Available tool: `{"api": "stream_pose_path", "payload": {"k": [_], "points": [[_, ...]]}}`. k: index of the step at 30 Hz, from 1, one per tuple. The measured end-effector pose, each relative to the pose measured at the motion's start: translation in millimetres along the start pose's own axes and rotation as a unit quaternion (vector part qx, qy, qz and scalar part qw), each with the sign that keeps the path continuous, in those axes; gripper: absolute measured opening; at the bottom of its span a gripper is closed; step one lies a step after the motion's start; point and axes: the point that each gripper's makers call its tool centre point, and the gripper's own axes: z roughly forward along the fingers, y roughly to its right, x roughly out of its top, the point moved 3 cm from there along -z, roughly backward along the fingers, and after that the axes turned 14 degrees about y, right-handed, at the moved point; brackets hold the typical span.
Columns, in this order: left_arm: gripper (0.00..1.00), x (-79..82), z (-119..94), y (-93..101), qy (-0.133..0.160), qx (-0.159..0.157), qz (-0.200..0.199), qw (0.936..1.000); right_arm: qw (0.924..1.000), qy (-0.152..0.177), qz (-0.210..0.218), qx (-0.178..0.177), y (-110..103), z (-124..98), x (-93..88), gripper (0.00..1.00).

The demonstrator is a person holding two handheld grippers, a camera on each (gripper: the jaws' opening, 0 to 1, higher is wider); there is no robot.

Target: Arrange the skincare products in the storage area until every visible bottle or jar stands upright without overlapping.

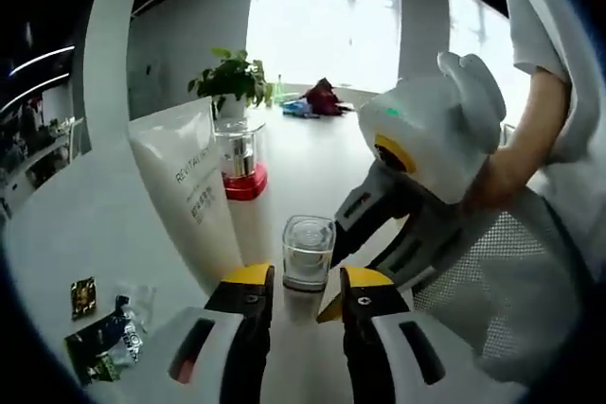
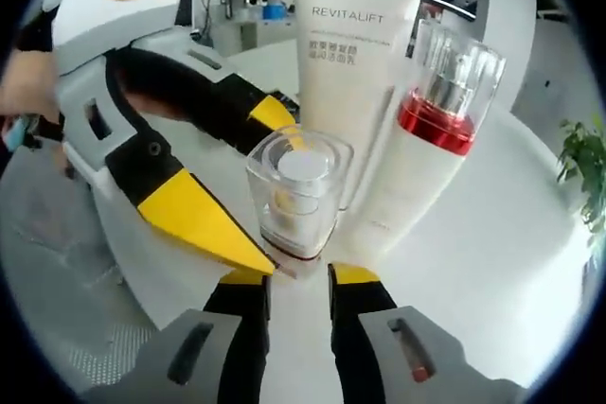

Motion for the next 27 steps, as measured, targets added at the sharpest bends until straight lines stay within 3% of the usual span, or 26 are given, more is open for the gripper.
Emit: {"api": "stream_pose_path", "payload": {"k": [5, 11, 19, 27], "points": [[0.2, -12.9, -11, -3.4, -0.015, 0.028, -0.021, 0.9993, 0.9999, -0.007, -0.007, 0.004, 0, -1, -3.4, 0.22], [0.09, -25.8, -16, -3.4, -0.038, 0.059, -0.031, 0.997, 0.9996, -0.016, -0.021, 0.01, -1, -3, -6.3, 0.18], [0.02, -35.6, -4, 2.0, -0.049, 0.062, -0.035, 0.9963, 0.9988, -0.019, -0.042, 0.014, 2, -1, -5.4, 0.15], [0.01, -45.3, -5, -10.9, -0.052, 0.075, -0.037, 0.9952, 0.9976, -0.022, -0.062, 0.021, 5, 6, -2.3, 0.14]]}}
